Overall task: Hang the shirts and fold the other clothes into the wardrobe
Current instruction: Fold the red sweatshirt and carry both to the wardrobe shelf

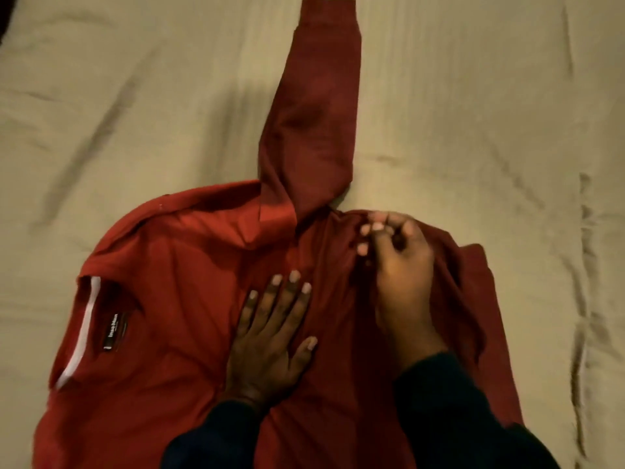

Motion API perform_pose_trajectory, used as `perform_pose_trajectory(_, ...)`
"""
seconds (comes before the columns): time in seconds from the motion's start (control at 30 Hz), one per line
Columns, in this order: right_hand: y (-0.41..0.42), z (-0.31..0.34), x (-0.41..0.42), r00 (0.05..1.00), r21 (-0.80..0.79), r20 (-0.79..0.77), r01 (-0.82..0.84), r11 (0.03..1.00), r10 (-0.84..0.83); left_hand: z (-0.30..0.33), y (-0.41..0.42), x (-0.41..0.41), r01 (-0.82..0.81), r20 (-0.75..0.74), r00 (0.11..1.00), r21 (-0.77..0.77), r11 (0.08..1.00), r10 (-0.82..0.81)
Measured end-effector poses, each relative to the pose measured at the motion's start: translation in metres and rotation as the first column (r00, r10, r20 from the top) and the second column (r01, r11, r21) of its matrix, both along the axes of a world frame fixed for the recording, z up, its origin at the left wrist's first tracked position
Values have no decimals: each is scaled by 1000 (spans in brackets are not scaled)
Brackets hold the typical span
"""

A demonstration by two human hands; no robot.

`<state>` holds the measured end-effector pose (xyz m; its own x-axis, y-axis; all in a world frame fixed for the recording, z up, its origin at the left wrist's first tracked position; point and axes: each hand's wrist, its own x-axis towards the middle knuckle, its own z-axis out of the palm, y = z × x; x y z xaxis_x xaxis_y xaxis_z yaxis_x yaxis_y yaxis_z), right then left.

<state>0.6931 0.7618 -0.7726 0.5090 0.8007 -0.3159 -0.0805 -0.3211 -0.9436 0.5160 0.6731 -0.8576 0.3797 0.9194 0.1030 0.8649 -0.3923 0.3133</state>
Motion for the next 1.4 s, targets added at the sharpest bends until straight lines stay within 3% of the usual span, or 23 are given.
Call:
perform_pose_trajectory(0.17, -30, -23, -1, 997, -79, -80, 9, 997, -15, -2, -2, 0, -3, -1, 1000, -7, 1000, 3)
perform_pose_trajectory(0.3, -34, -16, 2, 998, -70, -55, -32, 997, 28, 0, 0, 0, 0, -11, 1000, -32, 999, 0)
perform_pose_trajectory(0.4, -41, -8, 19, 995, -56, 89, 53, 997, -48, 13, 0, 3, -18, 36, 999, -85, 996, 22)
perform_pose_trajectory(0.5, -46, 5, 59, 889, -49, 442, 160, 986, -122, 42, 19, 8, -104, 196, 971, -158, 982, 134)
perform_pose_trajectory(0.6, -36, 4, 112, 725, -264, 684, 147, 953, 78, 67, 67, 24, -78, 347, 933, -65, 995, 95)
perform_pose_trajectory(0.7, -28, -7, 146, 737, -419, 616, 9, 908, 277, 75, 112, 61, 8, 313, 950, -40, 999, 5)
perform_pose_trajectory(0.83, -35, -10, 149, 612, -444, 677, -104, 890, 409, 63, 129, 113, 112, 194, 977, -106, 988, -90)
perform_pose_trajectory(0.93, -42, -3, 158, 603, -331, 748, -21, 943, 276, 57, 127, 127, 111, 157, 983, -78, 991, -97)
perform_pose_trajectory(1.0, -43, 2, 191, 625, -169, 780, 175, 970, 23, 55, 129, 126, 106, 153, 983, -35, 994, -99)
perform_pose_trajectory(1.07, -44, 3, 230, 597, -103, 795, 309, 945, -108, 55, 130, 132, 124, 149, 981, -8, 992, -121)
perform_pose_trajectory(1.13, -42, -3, 251, 597, -152, 801, 270, 951, -42, 53, 131, 143, 118, 163, 980, 8, 993, -118)
perform_pose_trajectory(1.2, -41, -11, 248, 582, -182, 813, 227, 957, 17, 51, 131, 150, 6, 241, 970, -1, 1000, -6)
perform_pose_trajectory(1.3, -63, -14, 211, 461, -92, 887, 176, 980, 0, 54, 108, 154, -161, 303, 940, -8, 987, 156)
perform_pose_trajectory(1.4, -120, -16, 137, 553, -170, 807, -121, 978, 209, 61, 35, 166, -83, 191, 977, -70, 994, 95)
